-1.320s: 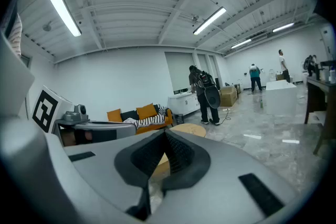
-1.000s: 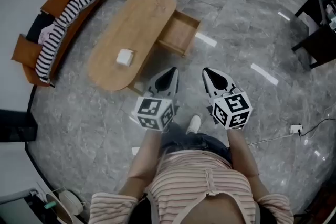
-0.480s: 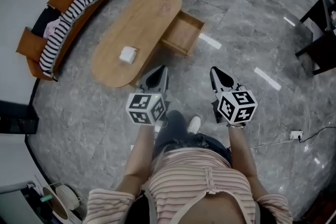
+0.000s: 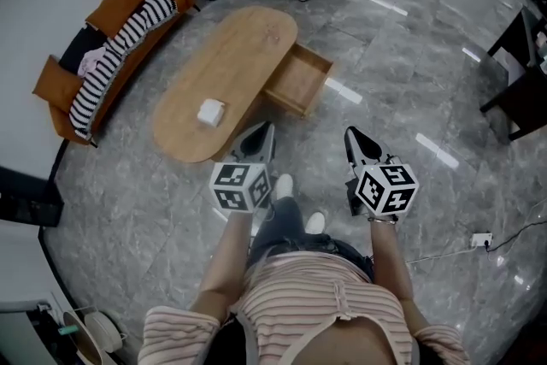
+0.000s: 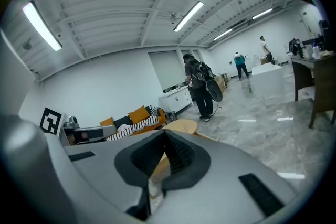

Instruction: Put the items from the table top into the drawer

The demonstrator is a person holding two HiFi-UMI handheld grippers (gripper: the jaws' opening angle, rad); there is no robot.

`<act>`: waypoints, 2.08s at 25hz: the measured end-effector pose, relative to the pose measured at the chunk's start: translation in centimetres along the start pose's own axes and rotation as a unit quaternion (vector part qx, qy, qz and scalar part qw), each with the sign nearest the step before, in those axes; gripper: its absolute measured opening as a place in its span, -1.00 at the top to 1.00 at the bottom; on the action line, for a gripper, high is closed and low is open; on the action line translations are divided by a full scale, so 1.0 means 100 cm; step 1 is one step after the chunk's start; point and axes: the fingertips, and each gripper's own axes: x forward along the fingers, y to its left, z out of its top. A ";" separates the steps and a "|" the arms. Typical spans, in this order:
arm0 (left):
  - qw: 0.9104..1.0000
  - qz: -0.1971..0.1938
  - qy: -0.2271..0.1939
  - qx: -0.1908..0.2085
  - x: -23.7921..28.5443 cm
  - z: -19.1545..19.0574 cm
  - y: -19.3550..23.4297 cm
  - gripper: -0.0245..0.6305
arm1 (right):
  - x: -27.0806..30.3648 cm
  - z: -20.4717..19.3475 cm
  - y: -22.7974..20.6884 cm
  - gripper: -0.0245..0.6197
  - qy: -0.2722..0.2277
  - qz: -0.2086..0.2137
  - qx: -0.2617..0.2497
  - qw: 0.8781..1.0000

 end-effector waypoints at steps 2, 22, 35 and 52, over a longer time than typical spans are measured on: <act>1.000 0.000 0.001 0.003 0.006 0.003 0.003 0.88 | 0.004 0.001 -0.005 0.90 0.000 -0.005 0.007 1.000; 1.000 -0.004 0.014 -0.003 0.093 0.023 0.063 0.88 | 0.093 0.011 -0.028 0.90 0.044 -0.014 0.012 0.999; 0.998 0.019 0.053 -0.028 0.207 0.039 0.188 0.88 | 0.250 0.033 -0.049 0.90 0.100 -0.019 0.018 0.995; 0.994 0.020 0.091 -0.049 0.302 0.028 0.289 0.88 | 0.363 0.042 -0.051 0.90 0.158 -0.039 -0.008 0.987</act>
